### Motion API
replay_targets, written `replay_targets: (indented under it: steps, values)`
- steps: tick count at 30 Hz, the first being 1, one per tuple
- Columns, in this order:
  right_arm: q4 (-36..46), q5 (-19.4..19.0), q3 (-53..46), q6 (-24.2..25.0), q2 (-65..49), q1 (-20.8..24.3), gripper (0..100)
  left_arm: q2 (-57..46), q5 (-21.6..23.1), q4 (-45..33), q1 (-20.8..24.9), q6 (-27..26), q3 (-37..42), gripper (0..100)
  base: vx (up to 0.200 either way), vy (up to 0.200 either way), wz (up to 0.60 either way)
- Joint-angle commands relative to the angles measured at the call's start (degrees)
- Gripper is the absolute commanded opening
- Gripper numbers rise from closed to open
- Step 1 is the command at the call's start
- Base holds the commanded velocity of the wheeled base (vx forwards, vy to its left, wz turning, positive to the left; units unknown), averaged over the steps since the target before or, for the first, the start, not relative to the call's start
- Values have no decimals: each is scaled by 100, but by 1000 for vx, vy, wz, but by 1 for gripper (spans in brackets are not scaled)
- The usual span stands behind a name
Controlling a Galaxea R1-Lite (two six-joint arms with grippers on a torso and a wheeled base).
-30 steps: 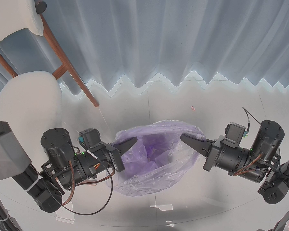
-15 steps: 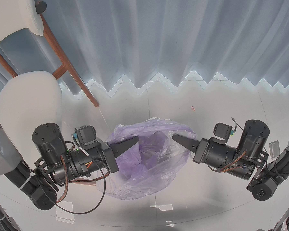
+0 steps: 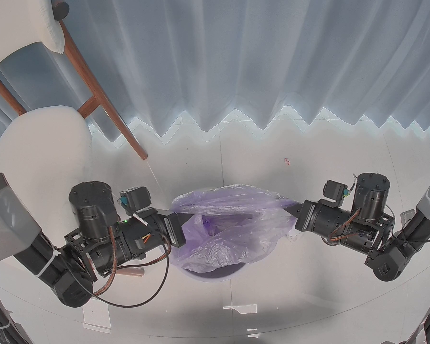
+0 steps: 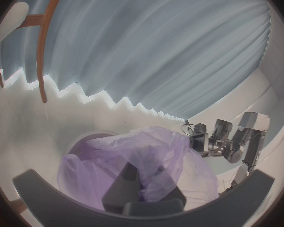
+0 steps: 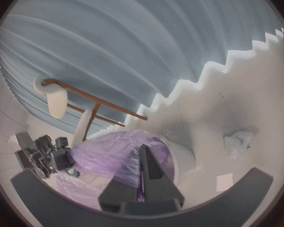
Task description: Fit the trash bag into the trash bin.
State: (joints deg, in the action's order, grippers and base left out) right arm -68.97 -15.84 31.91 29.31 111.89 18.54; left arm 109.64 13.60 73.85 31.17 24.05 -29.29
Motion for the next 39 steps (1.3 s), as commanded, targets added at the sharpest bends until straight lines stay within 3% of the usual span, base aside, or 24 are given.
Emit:
replay_targets:
  steps: [1,4,8,13,23,35,39]
  values:
    - [24,63,52,-355,422,-61,0,207,-429,-275,65,3,-279,0,0,0,0]
    - [-160,151,69,-470,624,-61,0,251,-578,-389,126,3,-305,0,0,0,0]
    - [-1057,300,43,-558,1151,-17,0,242,-903,-855,249,47,-410,0,0,0,0]
    - [-1566,529,201,-637,1520,-17,0,66,-1281,-1488,-94,65,-709,0,0,0,0]
    - [-1953,626,271,-637,1573,-17,0,-13,-1299,-1488,-208,-331,-621,0,0,0,0]
    - [-2041,617,219,-637,1582,0,0,-83,-1229,-1488,-182,-375,-129,0,0,0,0]
    - [-2059,617,201,-637,1591,27,0,-242,-1237,-1461,-190,-718,205,0,0,0,0]
